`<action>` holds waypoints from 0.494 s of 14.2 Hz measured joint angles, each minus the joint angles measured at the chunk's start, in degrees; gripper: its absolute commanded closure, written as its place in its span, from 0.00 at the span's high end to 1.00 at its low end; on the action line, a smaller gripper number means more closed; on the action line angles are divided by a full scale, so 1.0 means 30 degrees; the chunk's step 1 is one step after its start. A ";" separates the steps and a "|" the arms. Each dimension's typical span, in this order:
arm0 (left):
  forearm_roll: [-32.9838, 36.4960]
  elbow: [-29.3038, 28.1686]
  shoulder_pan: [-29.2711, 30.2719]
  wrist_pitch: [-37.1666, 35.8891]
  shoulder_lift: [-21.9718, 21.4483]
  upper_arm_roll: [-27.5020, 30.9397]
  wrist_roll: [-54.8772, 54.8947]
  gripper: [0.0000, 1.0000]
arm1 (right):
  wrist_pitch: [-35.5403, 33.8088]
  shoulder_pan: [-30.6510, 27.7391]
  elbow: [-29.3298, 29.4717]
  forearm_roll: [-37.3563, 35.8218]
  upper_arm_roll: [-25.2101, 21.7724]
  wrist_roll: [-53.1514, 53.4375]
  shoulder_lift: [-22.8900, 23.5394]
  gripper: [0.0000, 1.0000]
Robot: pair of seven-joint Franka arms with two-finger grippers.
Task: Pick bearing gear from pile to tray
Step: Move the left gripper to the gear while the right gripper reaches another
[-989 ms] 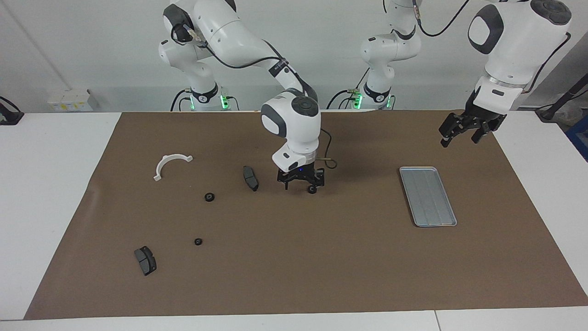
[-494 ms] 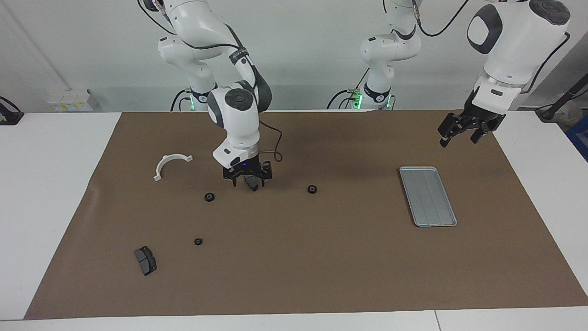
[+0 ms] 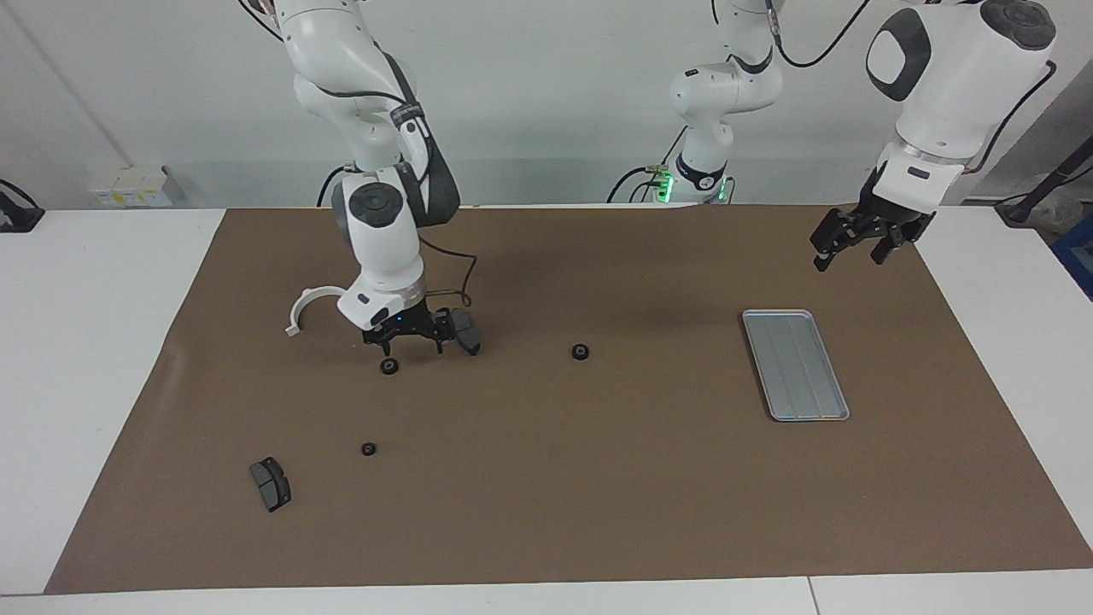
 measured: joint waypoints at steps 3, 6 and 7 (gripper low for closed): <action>-0.0026 -0.0159 -0.1950 0.1669 0.1682 -0.0080 -0.2632 1.00 | 0.0651 -0.0030 -0.0443 0.0001 0.0015 0.0000 0.0251 1.00; -0.0037 -0.0154 -0.3245 0.2964 0.3120 -0.0123 -0.4233 1.00 | 0.0691 -0.0030 -0.0507 0.0002 0.0020 0.0000 0.0491 0.83; -0.0048 -0.0155 -0.3689 0.3375 0.3471 -0.0125 -0.4909 1.00 | 0.0763 -0.0030 -0.0512 0.0003 0.0025 0.0000 0.0565 0.76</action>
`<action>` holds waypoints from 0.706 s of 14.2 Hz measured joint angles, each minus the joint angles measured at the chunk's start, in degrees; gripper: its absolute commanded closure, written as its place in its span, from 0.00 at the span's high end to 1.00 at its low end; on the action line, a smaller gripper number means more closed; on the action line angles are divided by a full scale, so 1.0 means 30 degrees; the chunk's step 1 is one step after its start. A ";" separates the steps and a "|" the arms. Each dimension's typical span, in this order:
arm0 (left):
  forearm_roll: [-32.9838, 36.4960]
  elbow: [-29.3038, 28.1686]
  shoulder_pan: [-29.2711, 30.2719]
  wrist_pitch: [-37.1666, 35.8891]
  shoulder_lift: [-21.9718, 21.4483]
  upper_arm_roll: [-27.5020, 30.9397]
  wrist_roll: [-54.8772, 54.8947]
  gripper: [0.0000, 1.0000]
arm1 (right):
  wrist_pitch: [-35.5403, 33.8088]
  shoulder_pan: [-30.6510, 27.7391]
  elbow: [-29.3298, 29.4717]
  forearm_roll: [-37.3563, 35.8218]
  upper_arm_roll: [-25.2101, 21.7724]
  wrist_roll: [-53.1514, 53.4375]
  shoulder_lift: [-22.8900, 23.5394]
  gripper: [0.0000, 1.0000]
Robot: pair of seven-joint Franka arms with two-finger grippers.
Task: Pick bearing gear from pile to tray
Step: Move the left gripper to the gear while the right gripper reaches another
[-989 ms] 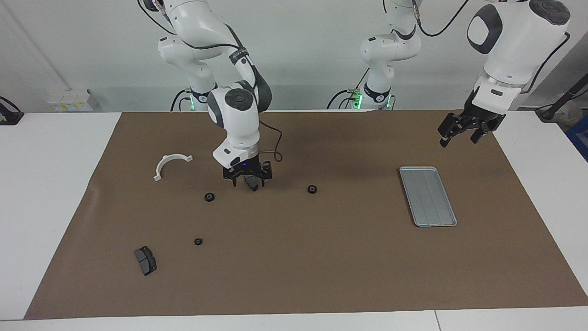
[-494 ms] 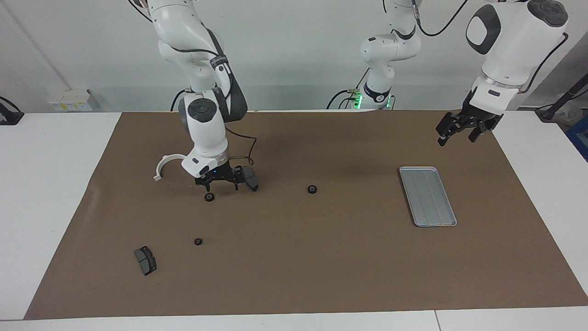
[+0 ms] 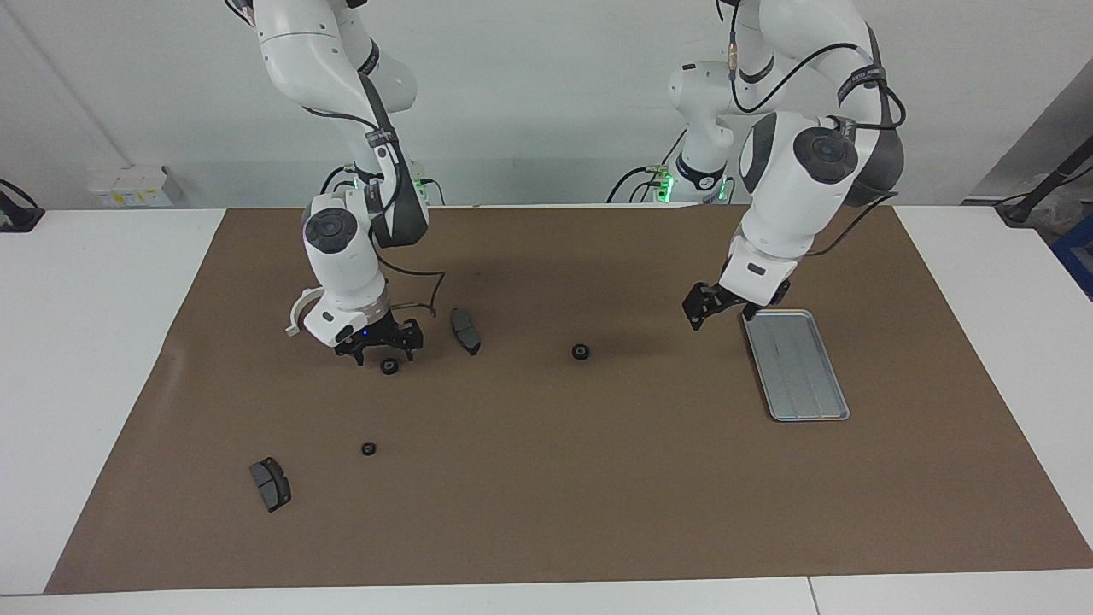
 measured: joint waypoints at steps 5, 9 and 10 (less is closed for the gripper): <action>-0.0007 -0.0036 -0.3434 0.2740 0.2297 -0.0038 -0.4227 1.00 | 0.0802 -0.0005 -0.0023 0.0010 0.0003 0.0001 0.0467 0.62; -0.0007 -0.1494 -0.5161 0.4972 0.2630 -0.0039 -0.5586 1.00 | 0.1210 -0.0023 -0.0026 0.0011 -0.0006 0.0001 0.0526 0.41; -0.0007 -0.2100 -0.5525 0.5666 0.2634 -0.0040 -0.5740 1.00 | 0.1248 -0.0049 -0.0010 0.0012 -0.0018 0.0001 0.0513 0.36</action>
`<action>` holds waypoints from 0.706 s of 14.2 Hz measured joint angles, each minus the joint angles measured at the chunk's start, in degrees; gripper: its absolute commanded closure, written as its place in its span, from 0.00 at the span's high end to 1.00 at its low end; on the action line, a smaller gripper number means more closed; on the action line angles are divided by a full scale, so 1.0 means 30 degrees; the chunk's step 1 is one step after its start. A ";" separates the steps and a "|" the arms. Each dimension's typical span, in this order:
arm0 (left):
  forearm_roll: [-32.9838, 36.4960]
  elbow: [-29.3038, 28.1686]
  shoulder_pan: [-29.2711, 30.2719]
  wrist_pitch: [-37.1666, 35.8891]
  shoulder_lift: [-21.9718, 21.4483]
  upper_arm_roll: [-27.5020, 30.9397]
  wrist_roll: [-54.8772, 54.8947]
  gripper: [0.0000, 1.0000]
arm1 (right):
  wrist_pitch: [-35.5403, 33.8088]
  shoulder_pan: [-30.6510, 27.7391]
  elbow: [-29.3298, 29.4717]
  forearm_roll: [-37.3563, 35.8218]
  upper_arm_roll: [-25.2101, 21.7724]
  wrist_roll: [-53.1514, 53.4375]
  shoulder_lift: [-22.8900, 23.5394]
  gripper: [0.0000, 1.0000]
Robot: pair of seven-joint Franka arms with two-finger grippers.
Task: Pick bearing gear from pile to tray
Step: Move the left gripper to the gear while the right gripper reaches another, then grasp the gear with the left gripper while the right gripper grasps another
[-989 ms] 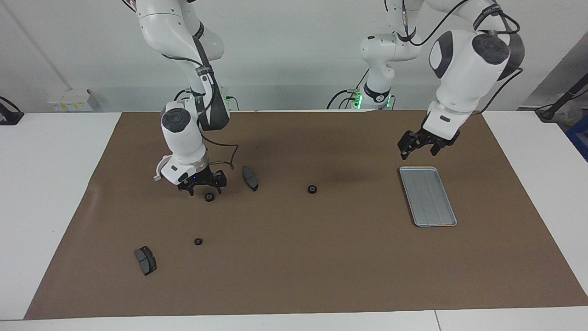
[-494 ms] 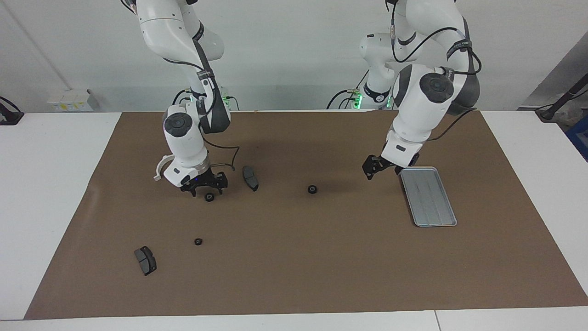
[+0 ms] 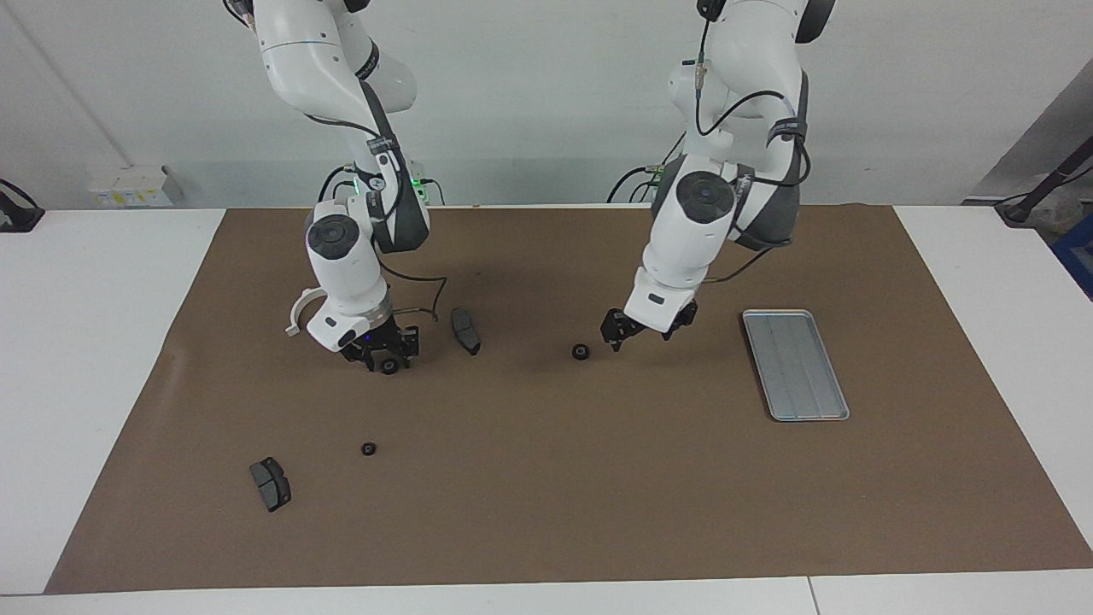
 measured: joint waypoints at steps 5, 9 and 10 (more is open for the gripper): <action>0.0000 -0.0997 -0.0184 0.1503 0.0006 0.0188 0.0289 1.00 | -0.0007 -0.0034 0.0015 0.0013 -0.0001 0.0001 -0.0065 0.05; 0.0000 -0.1229 -0.0173 0.2299 0.0536 0.0276 0.1368 0.96 | -0.0015 -0.0021 0.0057 0.0060 0.0042 0.0086 -0.0102 0.00; 0.0000 -0.1230 -0.0180 0.2637 0.0820 0.0271 0.1441 0.95 | -0.0022 -0.0003 0.0100 0.0089 0.0058 0.0288 -0.0157 0.00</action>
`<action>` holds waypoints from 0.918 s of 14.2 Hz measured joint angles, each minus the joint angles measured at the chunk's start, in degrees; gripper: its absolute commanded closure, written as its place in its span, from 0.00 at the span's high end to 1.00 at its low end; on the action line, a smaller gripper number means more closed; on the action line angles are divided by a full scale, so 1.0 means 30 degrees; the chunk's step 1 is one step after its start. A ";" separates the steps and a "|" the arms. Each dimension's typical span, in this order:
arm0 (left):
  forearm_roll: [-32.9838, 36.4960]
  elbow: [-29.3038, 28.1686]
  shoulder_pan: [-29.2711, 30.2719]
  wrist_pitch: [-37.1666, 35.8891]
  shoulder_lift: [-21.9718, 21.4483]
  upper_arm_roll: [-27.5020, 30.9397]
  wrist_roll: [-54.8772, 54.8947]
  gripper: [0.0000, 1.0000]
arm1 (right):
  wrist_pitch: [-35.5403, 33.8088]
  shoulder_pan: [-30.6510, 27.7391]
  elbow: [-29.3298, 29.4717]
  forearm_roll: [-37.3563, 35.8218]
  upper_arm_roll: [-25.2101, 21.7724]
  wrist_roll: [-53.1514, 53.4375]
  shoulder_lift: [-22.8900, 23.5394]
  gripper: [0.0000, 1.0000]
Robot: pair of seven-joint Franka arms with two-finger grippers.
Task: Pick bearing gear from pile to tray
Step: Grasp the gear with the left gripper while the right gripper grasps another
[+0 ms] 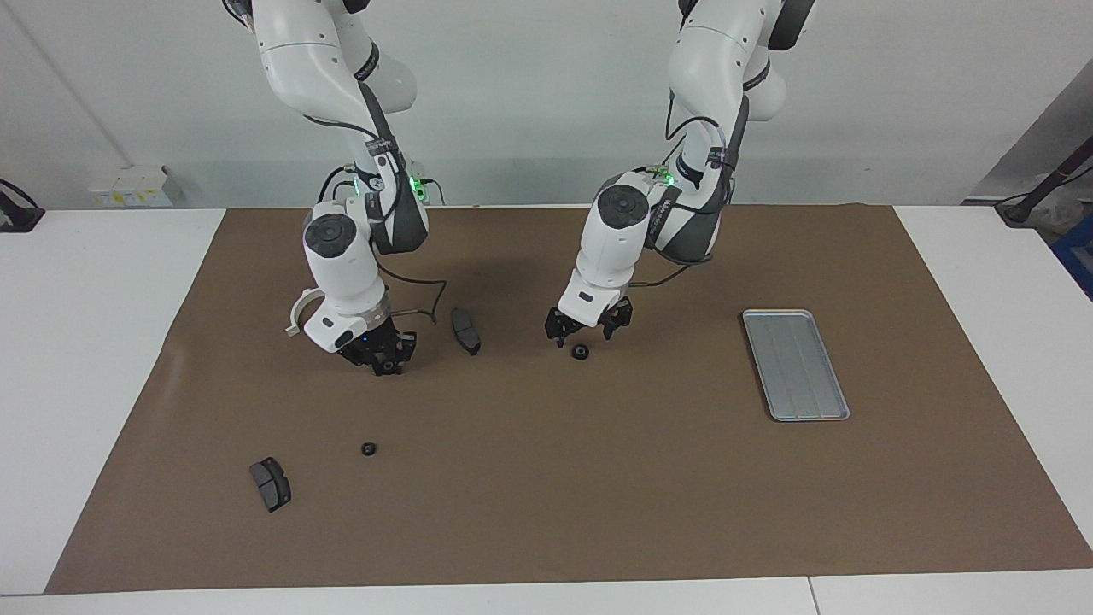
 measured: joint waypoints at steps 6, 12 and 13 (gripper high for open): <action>0.0040 0.0017 0.0001 0.0342 0.0438 0.0007 0.0557 0.81 | -0.0931 0.0054 0.0836 0.0529 0.0088 0.0554 -0.0417 0.00; 0.0087 0.0037 -0.0008 -0.0196 0.0433 -0.0004 0.0673 0.58 | -0.3417 0.0212 0.1217 0.0806 0.0148 0.0554 -0.1537 0.00; 0.0087 0.0050 -0.0002 -0.0327 0.0411 0.0010 0.0689 0.53 | -0.3659 0.0363 0.1218 0.0825 0.0154 0.0554 -0.1694 0.00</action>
